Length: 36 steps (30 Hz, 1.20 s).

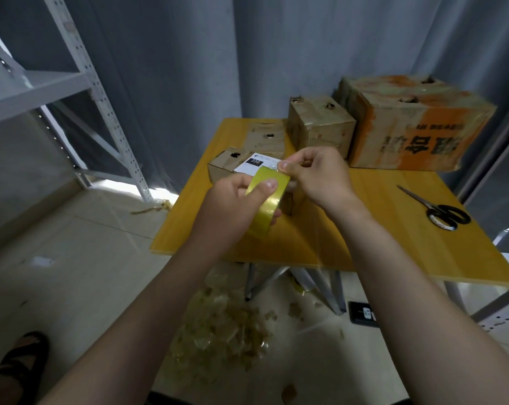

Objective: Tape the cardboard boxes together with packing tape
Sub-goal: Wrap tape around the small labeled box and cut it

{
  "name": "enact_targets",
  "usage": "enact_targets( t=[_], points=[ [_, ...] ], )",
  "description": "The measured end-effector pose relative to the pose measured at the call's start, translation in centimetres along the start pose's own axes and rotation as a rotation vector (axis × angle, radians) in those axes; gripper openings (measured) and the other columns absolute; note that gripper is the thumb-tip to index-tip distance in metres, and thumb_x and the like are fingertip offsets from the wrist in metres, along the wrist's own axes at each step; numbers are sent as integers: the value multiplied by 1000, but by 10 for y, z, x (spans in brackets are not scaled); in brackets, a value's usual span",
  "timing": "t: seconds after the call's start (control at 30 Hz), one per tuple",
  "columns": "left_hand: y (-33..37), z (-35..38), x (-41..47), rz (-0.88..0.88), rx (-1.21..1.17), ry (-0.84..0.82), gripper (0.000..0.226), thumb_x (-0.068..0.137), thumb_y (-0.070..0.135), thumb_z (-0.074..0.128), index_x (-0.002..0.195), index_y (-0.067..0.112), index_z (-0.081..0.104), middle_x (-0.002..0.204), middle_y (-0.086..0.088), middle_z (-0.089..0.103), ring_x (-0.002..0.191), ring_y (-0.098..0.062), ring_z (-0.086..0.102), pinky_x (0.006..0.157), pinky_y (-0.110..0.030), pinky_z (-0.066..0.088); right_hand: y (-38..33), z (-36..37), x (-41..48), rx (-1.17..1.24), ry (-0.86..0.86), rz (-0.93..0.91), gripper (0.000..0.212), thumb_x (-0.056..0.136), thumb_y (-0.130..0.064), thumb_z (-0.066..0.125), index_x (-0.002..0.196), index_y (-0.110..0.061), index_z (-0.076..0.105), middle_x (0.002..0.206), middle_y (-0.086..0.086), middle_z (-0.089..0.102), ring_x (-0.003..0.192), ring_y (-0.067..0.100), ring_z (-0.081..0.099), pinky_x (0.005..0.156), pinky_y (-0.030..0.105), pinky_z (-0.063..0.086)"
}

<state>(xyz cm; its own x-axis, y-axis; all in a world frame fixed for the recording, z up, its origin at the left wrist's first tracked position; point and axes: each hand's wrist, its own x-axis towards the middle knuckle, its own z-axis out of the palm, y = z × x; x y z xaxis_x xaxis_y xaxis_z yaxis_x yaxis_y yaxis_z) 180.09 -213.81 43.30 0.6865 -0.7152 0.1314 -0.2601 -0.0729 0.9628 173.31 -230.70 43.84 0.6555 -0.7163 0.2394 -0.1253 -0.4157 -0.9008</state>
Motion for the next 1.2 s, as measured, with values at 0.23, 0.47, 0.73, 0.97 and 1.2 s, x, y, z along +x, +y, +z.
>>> enact_targets(
  t=[0.23,0.47,0.73,0.97,1.2],
  points=[
    [2,-7,-3,-250,304,-77,50,92,70,55,93,20,62,87,-4,55,74,-19,55,66,-31,42,4,-7,13,38,194,-13,16,96,-22,73,80,-24,73,87,-12,73,85,2,68,63,6,47],
    [1,-21,0,-503,120,-185,49,87,66,69,109,22,65,106,-6,75,97,-27,74,95,-52,58,24,21,26,-44,-56,60,17,101,-20,66,85,-13,64,86,-8,67,94,14,64,80,27,46],
    [-1,-27,3,-551,47,-204,38,88,55,74,111,25,66,89,-2,80,90,-26,77,85,-43,62,37,33,23,-157,-169,44,26,104,-26,60,79,-24,54,131,-1,67,133,18,54,112,40,41],
    [0,-16,-25,-572,43,-271,36,89,51,75,112,24,68,98,-8,80,90,-28,78,81,-44,65,31,16,-6,-80,-208,39,28,106,-24,57,79,-23,52,93,-14,68,95,6,63,79,29,48],
    [9,-12,-48,-520,-48,-287,25,91,51,72,110,34,66,89,6,80,78,-16,79,57,-28,60,4,-13,-23,12,-193,40,20,102,-23,65,87,-9,66,102,5,77,102,16,72,94,45,57]
  ],
)
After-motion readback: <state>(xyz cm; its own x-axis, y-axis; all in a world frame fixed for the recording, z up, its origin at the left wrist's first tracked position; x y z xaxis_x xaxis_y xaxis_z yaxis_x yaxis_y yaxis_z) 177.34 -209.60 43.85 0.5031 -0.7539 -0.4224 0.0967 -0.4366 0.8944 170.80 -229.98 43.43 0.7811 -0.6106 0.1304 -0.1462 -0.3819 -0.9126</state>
